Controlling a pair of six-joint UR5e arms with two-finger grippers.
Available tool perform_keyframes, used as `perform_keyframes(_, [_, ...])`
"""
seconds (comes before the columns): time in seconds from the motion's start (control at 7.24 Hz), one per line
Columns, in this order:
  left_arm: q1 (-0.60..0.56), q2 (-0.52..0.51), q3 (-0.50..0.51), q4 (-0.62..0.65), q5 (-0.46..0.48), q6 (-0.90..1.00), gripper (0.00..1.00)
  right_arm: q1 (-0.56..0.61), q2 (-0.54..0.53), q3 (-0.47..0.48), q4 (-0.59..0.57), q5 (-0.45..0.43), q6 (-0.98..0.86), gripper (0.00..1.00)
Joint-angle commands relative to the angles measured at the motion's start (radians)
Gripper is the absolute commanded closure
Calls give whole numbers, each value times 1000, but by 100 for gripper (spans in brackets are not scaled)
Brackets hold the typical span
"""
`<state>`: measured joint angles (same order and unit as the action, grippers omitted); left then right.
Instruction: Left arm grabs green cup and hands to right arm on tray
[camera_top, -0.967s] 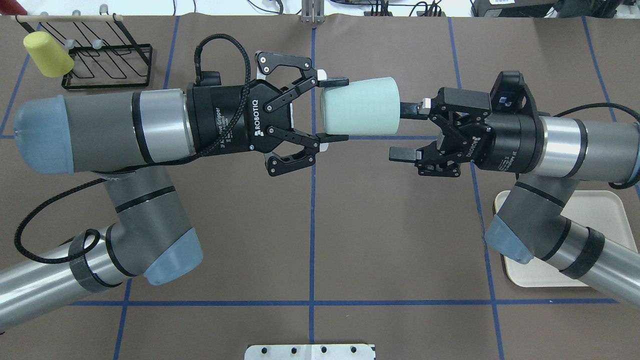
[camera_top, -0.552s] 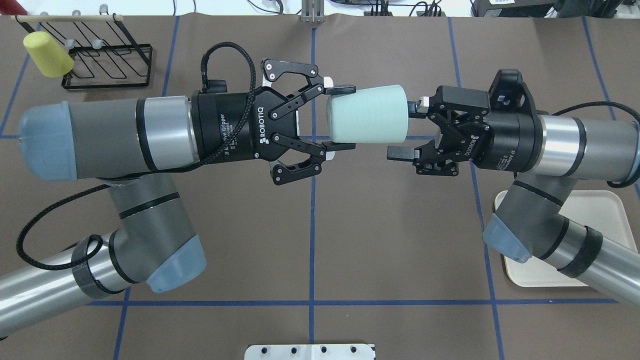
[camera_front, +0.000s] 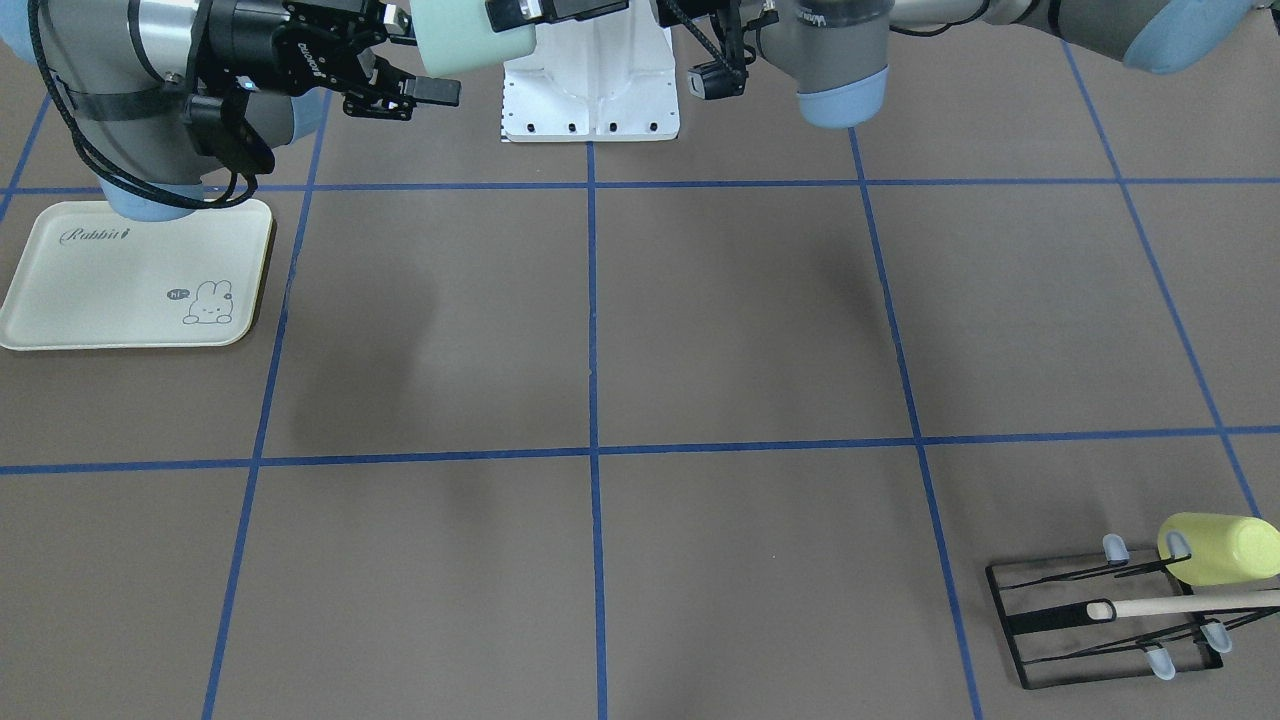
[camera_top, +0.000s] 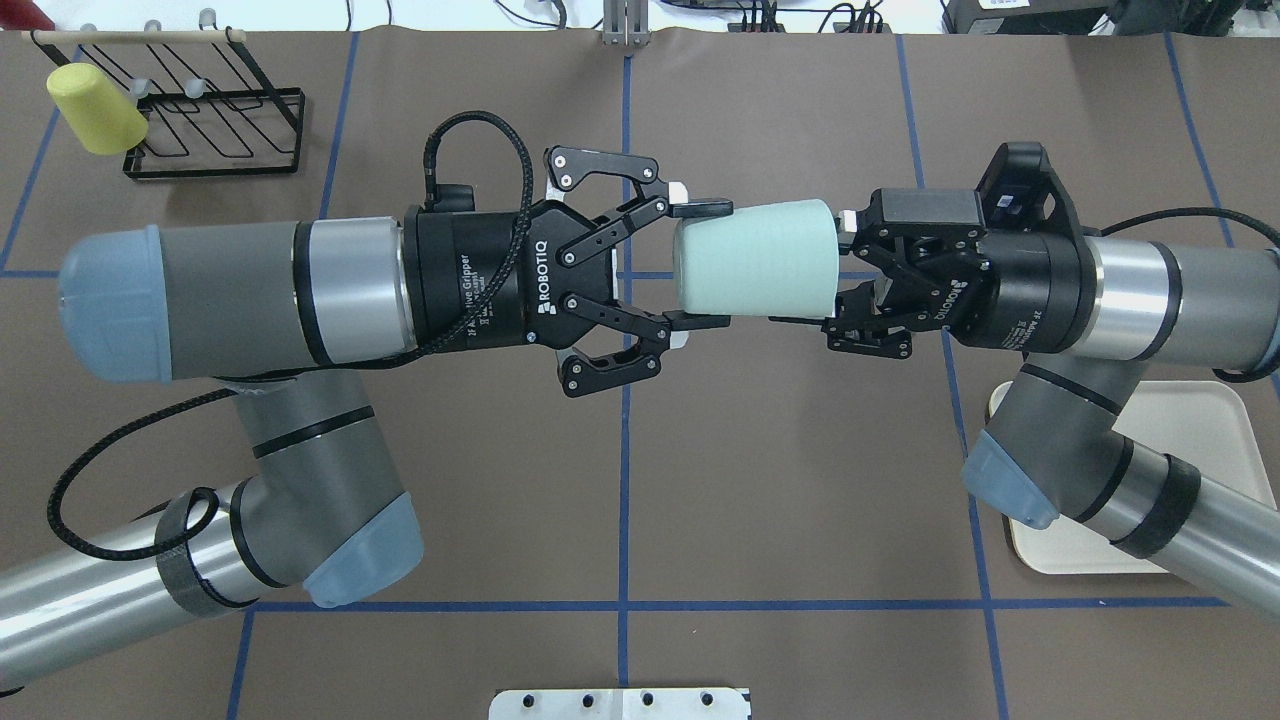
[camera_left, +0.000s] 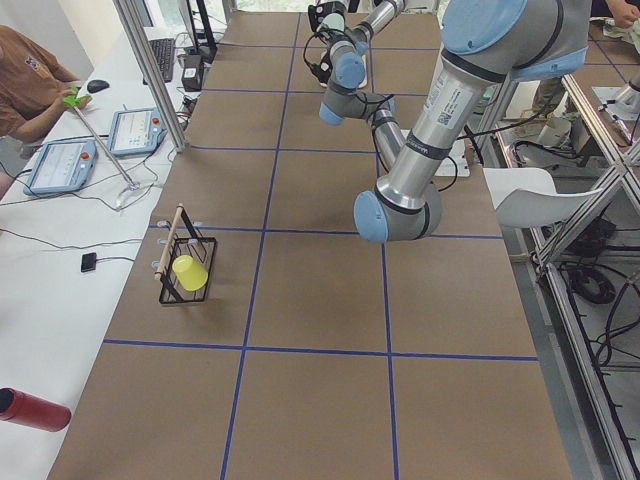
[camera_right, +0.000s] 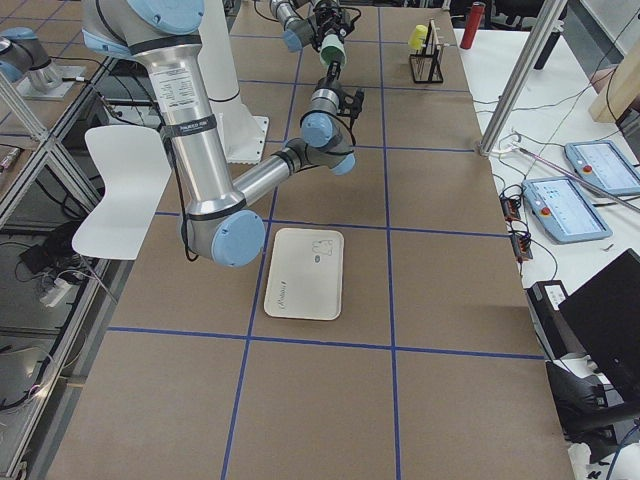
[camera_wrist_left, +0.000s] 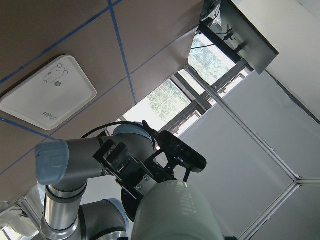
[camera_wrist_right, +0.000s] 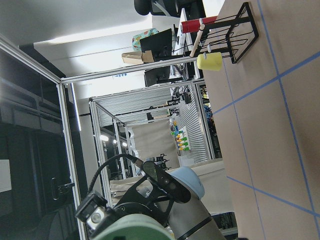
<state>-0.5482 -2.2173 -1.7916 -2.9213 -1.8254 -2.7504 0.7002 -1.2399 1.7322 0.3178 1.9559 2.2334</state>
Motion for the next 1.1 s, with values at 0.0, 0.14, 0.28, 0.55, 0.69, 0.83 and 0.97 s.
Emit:
perform_keyframes(0.0, [1, -1, 0, 1, 2, 0, 100, -15, -10, -2, 47, 0, 0, 27])
perform_keyframes(0.14, [1, -1, 0, 1, 2, 0, 100, -22, -10, 0, 49, 0, 0, 34])
perform_keyframes(0.28, [2, -1, 3, 1, 3, 3, 100, -24, -12, 0, 52, 1, 0, 44])
perform_keyframes(0.55, [5, -13, 9, 2, 3, 3, 100, -25, -12, 0, 64, 1, 0, 58])
perform_keyframes(0.69, [5, -15, 11, 2, 3, 3, 100, -25, -12, 0, 73, 0, 0, 62])
perform_keyframes(0.83, [5, -15, 11, 1, 3, 3, 100, -25, -13, 0, 86, 0, 0, 67])
perform_keyframes(0.97, [7, -15, 14, 1, 3, 3, 100, -25, -13, 0, 86, 0, 0, 75])
